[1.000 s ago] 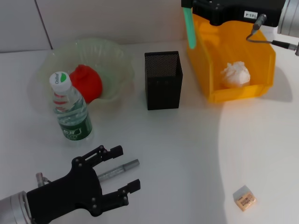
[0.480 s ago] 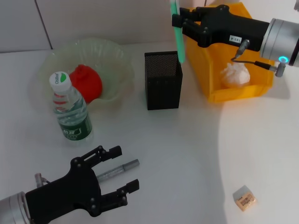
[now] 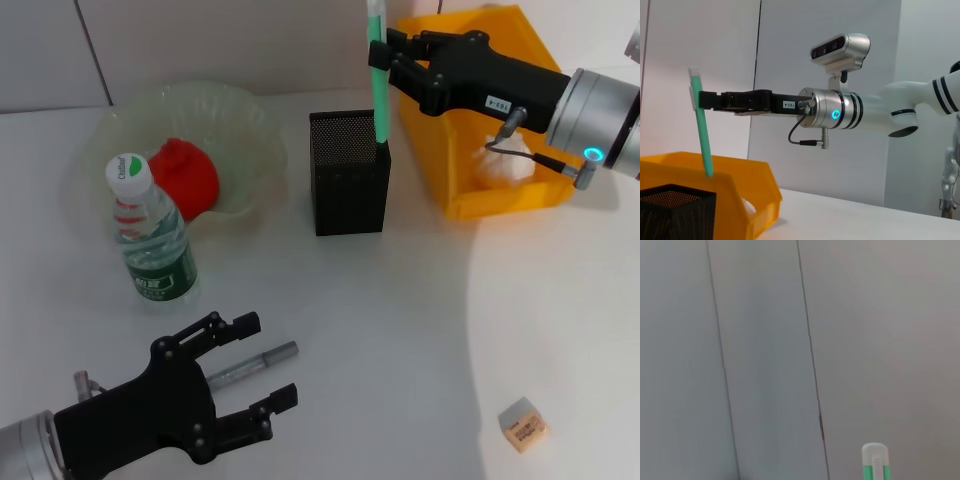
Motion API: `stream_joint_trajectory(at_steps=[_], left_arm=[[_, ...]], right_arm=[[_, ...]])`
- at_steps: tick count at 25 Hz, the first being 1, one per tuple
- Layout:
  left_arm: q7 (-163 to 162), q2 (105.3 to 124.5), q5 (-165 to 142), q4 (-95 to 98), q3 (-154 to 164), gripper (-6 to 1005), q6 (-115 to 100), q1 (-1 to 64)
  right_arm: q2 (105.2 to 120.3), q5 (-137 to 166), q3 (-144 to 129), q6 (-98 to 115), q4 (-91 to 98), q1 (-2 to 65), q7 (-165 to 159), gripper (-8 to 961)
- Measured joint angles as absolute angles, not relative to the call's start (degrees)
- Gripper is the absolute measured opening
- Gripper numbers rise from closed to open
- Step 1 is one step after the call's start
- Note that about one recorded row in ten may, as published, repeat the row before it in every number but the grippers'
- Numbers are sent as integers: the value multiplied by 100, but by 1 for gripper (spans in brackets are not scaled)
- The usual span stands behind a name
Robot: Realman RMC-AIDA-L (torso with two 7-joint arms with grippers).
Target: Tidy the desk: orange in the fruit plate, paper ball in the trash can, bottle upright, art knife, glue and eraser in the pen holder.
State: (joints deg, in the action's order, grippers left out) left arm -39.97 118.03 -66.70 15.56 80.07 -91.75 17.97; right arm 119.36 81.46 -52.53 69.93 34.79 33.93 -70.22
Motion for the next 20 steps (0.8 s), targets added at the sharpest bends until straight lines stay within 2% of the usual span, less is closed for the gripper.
stream_joint_trajectory(at_steps=[20], left_arm=[[-4108, 11789, -6671, 1625, 7999, 829, -9228, 1819]], right_arm=[[11961, 7909, -5311, 7067, 2940, 3524, -6204, 177]])
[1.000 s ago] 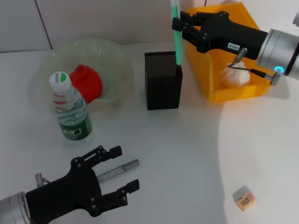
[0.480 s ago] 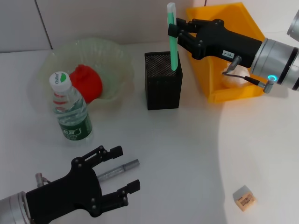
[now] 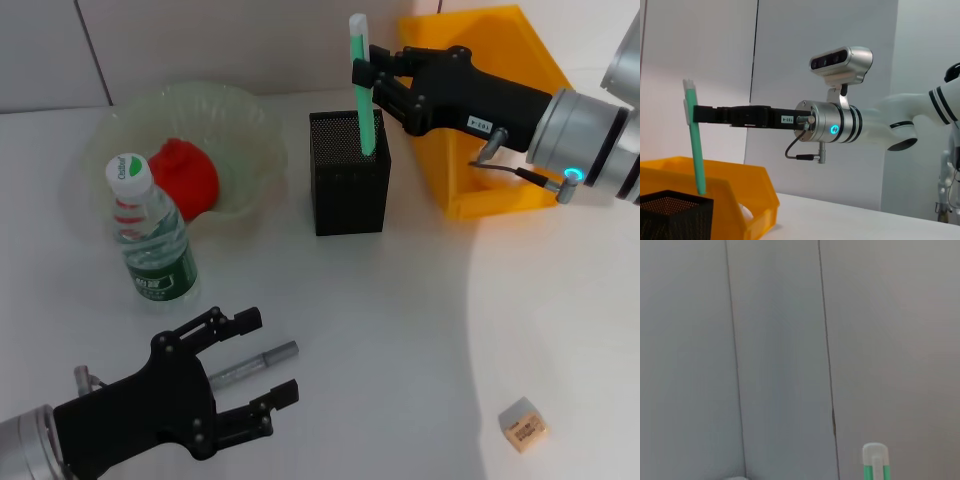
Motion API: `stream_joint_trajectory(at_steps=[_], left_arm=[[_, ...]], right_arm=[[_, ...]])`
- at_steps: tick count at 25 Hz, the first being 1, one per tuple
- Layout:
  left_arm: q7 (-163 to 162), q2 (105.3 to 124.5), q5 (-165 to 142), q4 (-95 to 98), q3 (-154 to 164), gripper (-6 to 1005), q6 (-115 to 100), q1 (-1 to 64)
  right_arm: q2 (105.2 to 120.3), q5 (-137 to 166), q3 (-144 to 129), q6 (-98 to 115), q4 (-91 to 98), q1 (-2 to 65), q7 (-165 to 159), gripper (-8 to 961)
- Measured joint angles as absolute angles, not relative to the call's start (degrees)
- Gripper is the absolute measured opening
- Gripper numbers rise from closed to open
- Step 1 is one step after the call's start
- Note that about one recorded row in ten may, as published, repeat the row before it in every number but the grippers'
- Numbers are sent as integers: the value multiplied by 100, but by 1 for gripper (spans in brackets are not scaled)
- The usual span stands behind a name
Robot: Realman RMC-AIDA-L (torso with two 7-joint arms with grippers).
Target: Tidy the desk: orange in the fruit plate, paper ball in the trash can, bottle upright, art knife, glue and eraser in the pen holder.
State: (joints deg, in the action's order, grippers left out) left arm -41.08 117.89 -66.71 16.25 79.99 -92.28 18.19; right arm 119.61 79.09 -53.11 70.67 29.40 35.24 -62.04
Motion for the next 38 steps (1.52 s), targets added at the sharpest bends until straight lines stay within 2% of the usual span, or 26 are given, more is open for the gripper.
stream_joint_trajectory(at_steps=[22, 38], left_arm=[[-4703, 11812, -6666, 1650, 7974, 829, -9177, 1922], [-4913, 11830, -6671, 1698, 7971, 828, -8999, 1983]], right_arm=[[11979, 7395, -5304, 6806, 2191, 3808, -4451, 176], [11974, 7439, -5563, 6293, 1651, 4183, -4281, 270]])
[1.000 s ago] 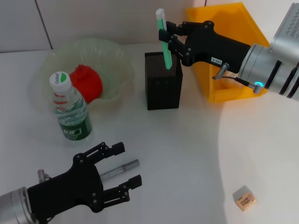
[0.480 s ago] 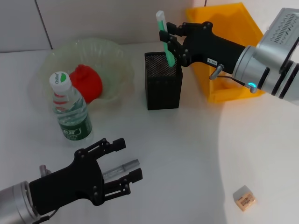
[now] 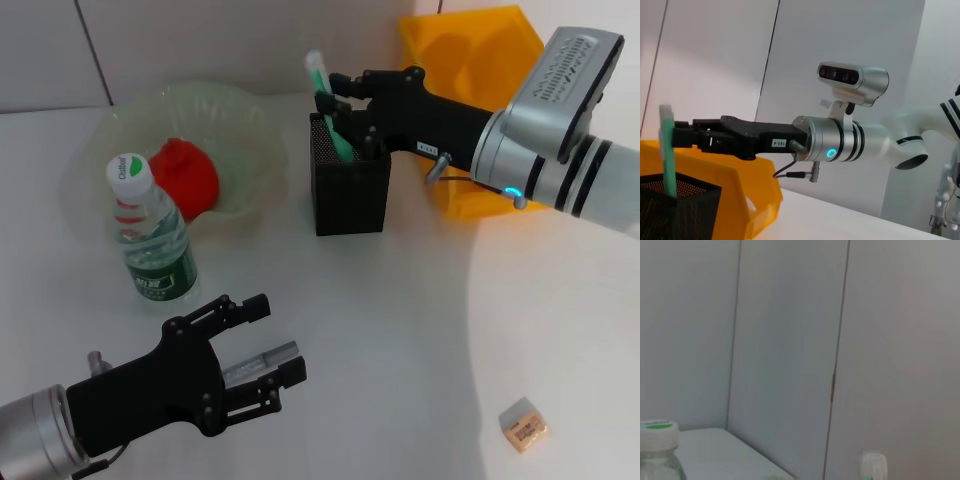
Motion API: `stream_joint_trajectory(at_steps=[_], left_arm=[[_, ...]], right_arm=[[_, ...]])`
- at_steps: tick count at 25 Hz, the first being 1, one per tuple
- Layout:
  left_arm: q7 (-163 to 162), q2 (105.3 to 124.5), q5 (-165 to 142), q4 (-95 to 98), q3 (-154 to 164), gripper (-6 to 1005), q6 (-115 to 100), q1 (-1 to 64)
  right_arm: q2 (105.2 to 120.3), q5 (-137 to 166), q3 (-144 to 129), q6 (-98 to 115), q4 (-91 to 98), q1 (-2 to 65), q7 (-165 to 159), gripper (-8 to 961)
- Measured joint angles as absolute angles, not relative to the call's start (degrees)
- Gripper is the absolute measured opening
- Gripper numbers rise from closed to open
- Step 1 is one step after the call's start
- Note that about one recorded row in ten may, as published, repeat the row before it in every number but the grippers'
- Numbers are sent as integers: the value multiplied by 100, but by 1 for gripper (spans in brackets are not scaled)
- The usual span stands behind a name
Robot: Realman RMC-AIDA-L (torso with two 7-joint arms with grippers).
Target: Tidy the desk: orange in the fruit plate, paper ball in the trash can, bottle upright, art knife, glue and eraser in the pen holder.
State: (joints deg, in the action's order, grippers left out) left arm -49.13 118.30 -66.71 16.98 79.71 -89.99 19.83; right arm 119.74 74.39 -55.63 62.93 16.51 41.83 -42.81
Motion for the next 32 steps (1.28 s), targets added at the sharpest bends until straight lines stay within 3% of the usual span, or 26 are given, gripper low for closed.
stream_joint_trajectory(at_steps=[6, 11, 12, 18, 19, 20, 21, 22, 26, 30, 32], left_arm=[[-4913, 11818, -6671, 1698, 7981, 828, -8999, 1959], [-4913, 11804, -6670, 1696, 8004, 829, -9003, 1912], [-4913, 11803, -6670, 1696, 8017, 829, -9016, 1899], [-4865, 11807, -6731, 1697, 8031, 829, -9037, 1870], [-4858, 11810, -6768, 1702, 8026, 828, -9034, 1867], [-4857, 11811, -6789, 1705, 8019, 828, -9028, 1865], [-4857, 11811, -6789, 1705, 8019, 828, -9028, 1865], [-4853, 11813, -6812, 1707, 8008, 828, -9016, 1852], [-4847, 11814, -6813, 1709, 8004, 828, -9006, 1841], [-4837, 11820, -6813, 1711, 7995, 829, -8998, 1834], [-4828, 11824, -6813, 1712, 7991, 829, -8987, 1829]], right_arm=[[11942, 7442, -5662, 6471, 1793, 4077, -4838, 305], [11916, 7712, -6085, 6620, 3147, 3430, -6339, 449], [11909, 8261, -6128, 6810, 4124, 3071, -7276, 478], [11845, 10683, -5339, 8544, 6326, 2804, -9644, 714], [11711, 11462, -5019, 9463, 6756, 3044, -10085, 759], [11711, 11462, -5019, 9463, 6756, 3044, -10085, 768], [11616, 11891, -4864, 10035, 6916, 3233, -10242, 778], [11391, 12722, -4484, 11218, 7028, 3676, -10188, 787], [11221, 13518, -4188, 12373, 7209, 4075, -9697, 805], [11282, 14079, -4910, 12616, 7712, 3993, -9216, 803], [11435, 14393, -5563, 12580, 7796, 3919, -9058, 803]])
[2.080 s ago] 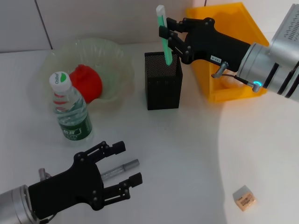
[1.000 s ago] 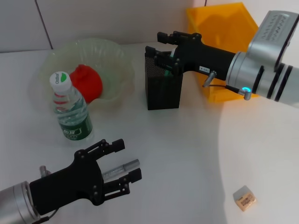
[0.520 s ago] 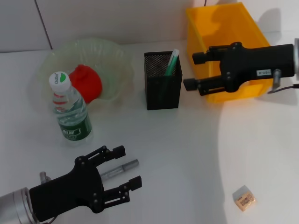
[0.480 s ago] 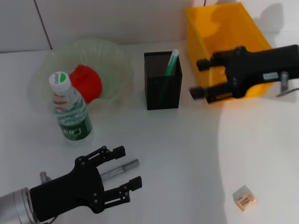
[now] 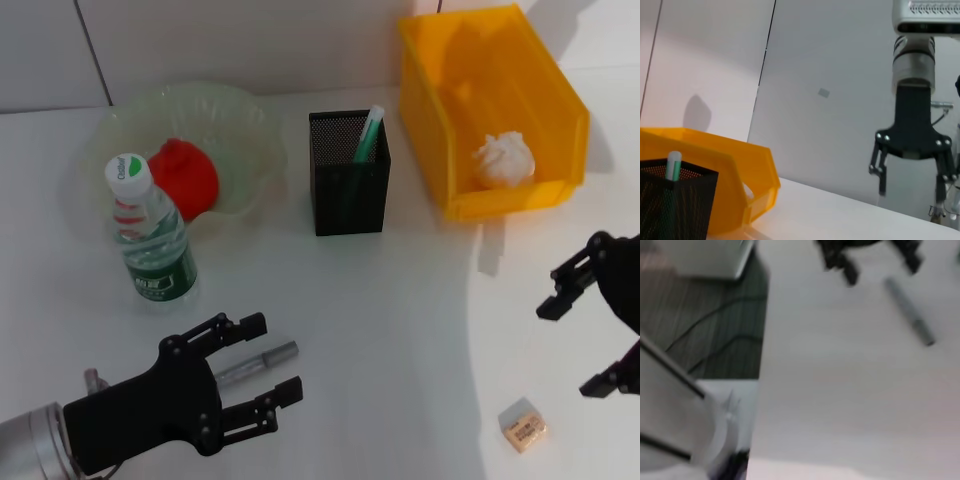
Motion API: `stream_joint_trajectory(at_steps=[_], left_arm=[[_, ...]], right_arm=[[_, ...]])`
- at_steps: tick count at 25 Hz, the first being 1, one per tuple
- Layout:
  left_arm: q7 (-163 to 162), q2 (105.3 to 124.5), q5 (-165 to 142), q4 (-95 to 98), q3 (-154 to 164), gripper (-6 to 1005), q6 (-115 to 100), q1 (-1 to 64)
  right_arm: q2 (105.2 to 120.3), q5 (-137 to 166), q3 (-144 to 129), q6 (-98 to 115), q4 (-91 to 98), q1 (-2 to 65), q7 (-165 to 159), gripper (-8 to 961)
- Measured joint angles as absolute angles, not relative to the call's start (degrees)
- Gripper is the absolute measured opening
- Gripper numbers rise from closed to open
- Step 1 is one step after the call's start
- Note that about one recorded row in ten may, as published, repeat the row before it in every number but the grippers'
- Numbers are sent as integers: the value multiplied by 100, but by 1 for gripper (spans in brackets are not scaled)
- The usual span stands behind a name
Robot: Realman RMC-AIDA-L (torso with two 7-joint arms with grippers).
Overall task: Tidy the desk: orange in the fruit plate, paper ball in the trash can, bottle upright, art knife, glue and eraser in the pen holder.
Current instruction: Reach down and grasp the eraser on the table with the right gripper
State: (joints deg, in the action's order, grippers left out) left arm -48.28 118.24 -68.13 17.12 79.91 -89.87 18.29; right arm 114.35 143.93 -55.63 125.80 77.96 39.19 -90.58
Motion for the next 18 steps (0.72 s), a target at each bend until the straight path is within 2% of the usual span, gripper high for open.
stream_joint_trajectory(at_steps=[8, 10, 15, 18], left_arm=[[-4820, 11830, -6779, 1878, 7980, 828, -8981, 1822], [-4825, 11834, -6773, 1935, 7975, 828, -8924, 1838], [-4822, 11844, -6766, 1946, 7898, 829, -8887, 1837], [-4822, 11851, -6766, 1947, 7898, 829, -8872, 1836]], right_arm=[[11638, 14677, -6063, 12482, 7880, 3827, -8416, 802], [11743, 14934, -6254, 12275, 7875, 3790, -8147, 802], [11881, 15208, -6636, 12058, 7801, 3741, -7949, 803], [11896, 15217, -6772, 12036, 7766, 3743, -7925, 803]])
